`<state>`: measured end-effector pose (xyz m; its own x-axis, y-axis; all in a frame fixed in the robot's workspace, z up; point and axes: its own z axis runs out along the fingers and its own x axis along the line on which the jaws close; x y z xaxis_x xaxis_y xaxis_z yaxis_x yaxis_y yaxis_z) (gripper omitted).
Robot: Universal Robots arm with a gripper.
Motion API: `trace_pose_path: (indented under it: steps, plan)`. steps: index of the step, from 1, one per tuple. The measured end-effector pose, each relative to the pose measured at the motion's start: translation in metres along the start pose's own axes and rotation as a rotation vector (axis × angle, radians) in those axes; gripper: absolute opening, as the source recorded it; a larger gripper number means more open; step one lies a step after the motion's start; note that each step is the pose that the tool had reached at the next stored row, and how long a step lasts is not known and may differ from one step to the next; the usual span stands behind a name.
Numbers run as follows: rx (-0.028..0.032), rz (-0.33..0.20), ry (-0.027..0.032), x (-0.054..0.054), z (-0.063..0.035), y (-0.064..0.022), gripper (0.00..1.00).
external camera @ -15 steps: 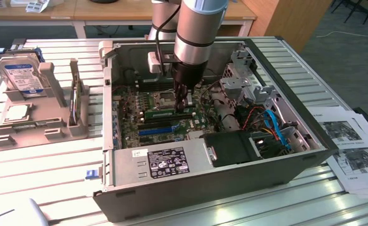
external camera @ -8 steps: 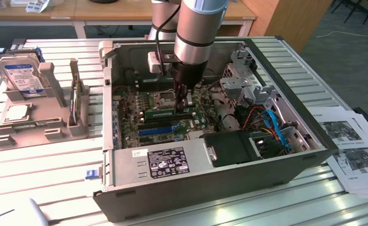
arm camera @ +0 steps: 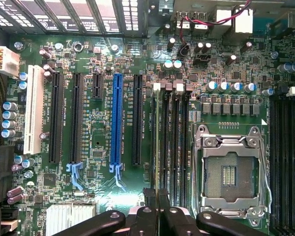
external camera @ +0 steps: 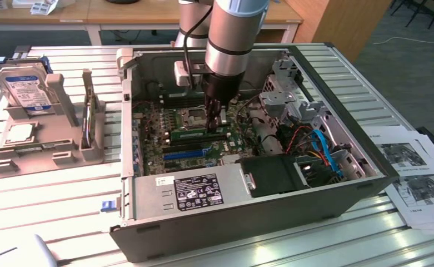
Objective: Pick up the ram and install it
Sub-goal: 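Insert the ram into the slot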
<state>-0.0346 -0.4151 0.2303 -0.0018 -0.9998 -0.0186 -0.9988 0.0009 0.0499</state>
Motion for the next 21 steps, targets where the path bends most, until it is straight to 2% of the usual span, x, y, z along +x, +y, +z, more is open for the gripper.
trace_pose_path:
  steps: [21]
  plan:
    - [0.0,0.001,0.0,0.0,0.0023,-0.0001,0.12]
